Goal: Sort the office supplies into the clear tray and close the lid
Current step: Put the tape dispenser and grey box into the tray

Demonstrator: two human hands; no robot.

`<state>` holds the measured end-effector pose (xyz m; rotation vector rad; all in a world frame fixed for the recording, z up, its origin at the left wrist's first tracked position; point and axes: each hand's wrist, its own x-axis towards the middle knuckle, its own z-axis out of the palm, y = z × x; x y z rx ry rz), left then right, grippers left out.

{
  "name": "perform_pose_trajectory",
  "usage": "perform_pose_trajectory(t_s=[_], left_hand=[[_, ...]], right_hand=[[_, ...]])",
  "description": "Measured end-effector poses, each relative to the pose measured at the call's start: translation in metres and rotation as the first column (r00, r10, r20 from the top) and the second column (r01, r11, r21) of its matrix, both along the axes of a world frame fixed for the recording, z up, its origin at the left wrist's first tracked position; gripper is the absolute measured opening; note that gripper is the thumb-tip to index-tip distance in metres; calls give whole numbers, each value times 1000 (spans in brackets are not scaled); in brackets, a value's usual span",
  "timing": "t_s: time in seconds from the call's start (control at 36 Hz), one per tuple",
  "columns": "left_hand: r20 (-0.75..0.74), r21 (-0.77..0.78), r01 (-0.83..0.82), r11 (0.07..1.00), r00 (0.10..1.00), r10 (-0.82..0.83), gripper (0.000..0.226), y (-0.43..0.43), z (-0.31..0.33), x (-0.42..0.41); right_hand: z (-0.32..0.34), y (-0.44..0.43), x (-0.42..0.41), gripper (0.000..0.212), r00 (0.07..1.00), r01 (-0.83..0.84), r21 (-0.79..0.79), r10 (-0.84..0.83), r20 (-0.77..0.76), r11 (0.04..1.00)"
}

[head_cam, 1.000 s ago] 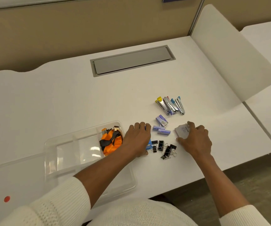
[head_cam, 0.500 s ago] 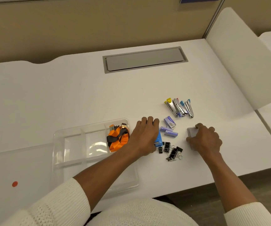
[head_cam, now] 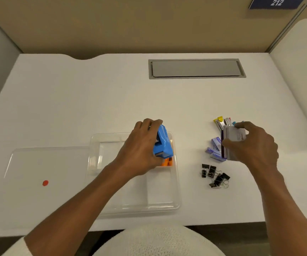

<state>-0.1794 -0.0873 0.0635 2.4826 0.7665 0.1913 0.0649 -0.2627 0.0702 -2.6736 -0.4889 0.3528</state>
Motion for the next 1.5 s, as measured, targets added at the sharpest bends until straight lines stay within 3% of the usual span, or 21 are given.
perform_pose_trajectory(t_s=[0.14,0.28,0.47,0.58,0.78,0.89,1.08,1.36,1.5], left_hand=[[-32,52,-102,993,994,104,103,28,7,-52],[-94,66,-204,977,973,210,104,49,2,-98],[-285,156,-106,982,947,148,101,65,-21,-137],[-391,191,-9,982,916,85,99,75,-31,-137],[-433,176,17,984,899,62,81,83,-42,-125],[-446,141,55,989,895,14,77,86,-48,-116],[-467,137,117,984,883,-39,82,94,-54,-107],[-487,52,167,985,865,-121,97,96,-62,-96],[-480,18,172,985,865,-143,80,89,-67,-95]], right_hand=[[14,36,-45,54,978,-181,102,189,-82,978],[21,77,-96,52,896,-379,175,408,-175,909],[-4,136,-165,58,808,-502,189,536,-244,844],[-32,161,-192,66,808,-543,104,552,-207,833],[-65,167,-221,69,815,-578,-175,575,-73,797],[-70,171,-233,61,809,-568,-246,588,12,785],[-74,178,-235,61,827,-523,-349,562,15,778],[-84,179,-240,48,807,-541,-366,590,28,757],[-90,173,-237,47,784,-577,-311,618,48,756]])
